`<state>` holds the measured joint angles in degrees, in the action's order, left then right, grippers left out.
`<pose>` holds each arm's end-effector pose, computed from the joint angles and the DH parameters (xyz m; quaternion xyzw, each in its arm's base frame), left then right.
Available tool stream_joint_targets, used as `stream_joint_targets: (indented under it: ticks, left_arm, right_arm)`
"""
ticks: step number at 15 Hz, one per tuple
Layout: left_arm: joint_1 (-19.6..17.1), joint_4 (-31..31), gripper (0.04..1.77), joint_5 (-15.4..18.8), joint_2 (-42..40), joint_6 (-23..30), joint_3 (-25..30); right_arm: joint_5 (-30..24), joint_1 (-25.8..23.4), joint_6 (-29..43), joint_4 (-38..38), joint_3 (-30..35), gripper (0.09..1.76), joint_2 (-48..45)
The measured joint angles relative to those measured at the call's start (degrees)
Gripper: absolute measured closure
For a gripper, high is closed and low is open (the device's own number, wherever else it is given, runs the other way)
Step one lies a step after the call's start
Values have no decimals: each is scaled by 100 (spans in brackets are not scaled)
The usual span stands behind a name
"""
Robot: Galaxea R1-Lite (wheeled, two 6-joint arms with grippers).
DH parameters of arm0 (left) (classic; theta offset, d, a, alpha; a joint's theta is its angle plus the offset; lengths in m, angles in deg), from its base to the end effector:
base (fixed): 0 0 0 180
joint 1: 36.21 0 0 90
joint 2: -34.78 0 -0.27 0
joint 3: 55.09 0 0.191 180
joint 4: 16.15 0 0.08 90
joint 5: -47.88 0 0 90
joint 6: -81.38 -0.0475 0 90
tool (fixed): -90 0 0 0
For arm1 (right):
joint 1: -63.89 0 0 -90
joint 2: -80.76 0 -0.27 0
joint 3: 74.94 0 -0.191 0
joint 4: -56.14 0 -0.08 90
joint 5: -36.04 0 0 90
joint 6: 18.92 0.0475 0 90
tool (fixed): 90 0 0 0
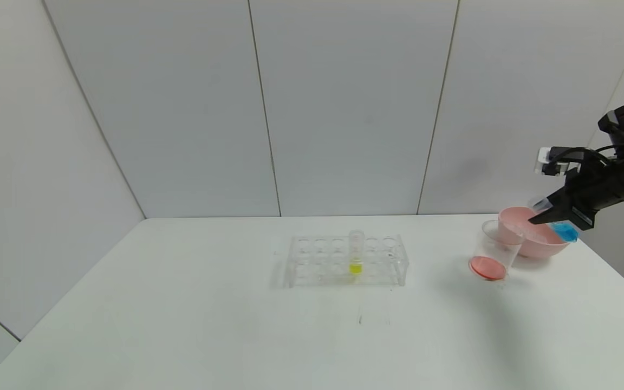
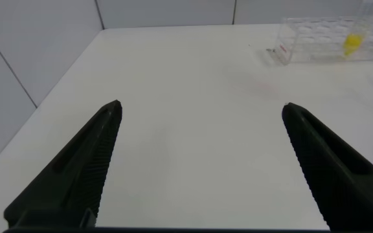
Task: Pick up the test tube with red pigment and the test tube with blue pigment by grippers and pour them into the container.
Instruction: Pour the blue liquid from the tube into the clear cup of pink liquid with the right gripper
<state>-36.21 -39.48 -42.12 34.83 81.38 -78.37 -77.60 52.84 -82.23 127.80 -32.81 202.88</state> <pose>0.0330 0.0000 0.0753 0.0000 0.0009 0.0000 1.0000 0.3929 -0.0573 0.1782 -0.3418 0.3301 0.3173 0.8207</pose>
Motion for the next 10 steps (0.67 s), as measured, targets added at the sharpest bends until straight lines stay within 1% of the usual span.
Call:
stream_joint_targets:
  ticks: [4, 10]
  left_arm:
    - [0, 0, 5, 0, 0, 0, 0]
    - [0, -2, 5, 0, 0, 0, 0]
  right_arm:
    - [741, 88, -323, 35, -5, 132, -68]
    - [1638, 435, -471, 187, -2, 132, -115]
